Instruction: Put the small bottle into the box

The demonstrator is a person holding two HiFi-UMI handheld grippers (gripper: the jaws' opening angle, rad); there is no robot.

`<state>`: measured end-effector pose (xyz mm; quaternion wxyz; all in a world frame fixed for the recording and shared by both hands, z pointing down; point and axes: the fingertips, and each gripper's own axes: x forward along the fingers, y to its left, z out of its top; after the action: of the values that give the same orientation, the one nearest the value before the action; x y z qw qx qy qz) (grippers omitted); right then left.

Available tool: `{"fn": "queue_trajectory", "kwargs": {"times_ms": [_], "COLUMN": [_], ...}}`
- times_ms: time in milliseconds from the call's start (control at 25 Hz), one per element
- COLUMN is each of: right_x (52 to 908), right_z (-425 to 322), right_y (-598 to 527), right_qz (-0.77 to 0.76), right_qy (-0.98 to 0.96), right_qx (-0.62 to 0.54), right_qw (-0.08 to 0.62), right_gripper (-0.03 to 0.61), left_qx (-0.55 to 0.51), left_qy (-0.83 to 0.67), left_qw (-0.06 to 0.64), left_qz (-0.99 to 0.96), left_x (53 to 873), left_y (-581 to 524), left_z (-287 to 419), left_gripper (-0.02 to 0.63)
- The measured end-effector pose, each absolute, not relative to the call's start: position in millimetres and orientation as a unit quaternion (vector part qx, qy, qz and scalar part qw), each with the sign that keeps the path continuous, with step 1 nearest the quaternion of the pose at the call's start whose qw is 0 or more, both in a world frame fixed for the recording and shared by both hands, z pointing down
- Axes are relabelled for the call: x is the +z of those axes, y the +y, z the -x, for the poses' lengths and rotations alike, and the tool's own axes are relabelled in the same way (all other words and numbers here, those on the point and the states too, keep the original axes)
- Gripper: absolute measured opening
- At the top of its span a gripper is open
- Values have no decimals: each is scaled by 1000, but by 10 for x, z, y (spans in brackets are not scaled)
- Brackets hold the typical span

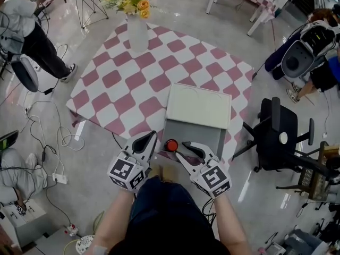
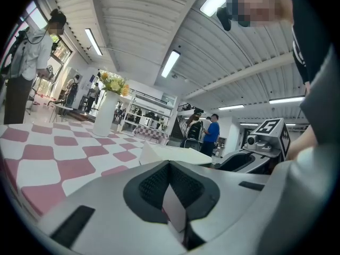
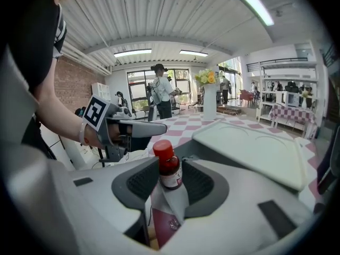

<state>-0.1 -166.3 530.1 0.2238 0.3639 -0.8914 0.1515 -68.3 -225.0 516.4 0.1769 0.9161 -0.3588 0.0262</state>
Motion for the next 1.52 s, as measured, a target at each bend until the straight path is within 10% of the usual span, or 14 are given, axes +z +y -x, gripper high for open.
{"fn": "queue_trajectory", "kwargs": {"times_ms": [520, 1520], "right_x": [5081, 4462], "right_z": [-279, -836], "right_y": [-1720, -1914], "right_qz": [-428, -524], "right_qy": [-873, -836], "right_qx": [159, 150], "right_qw": [172, 64], "right_gripper": [8, 5], "left_qx": [25, 17], "left_qy": [-337, -325], "left_qw": [167, 139], "left_qz": [-926, -935], "left_x": [5036, 4653], "left_y": [-2319, -2495], "left_z": [542, 405], "left_gripper": [9, 9]}}
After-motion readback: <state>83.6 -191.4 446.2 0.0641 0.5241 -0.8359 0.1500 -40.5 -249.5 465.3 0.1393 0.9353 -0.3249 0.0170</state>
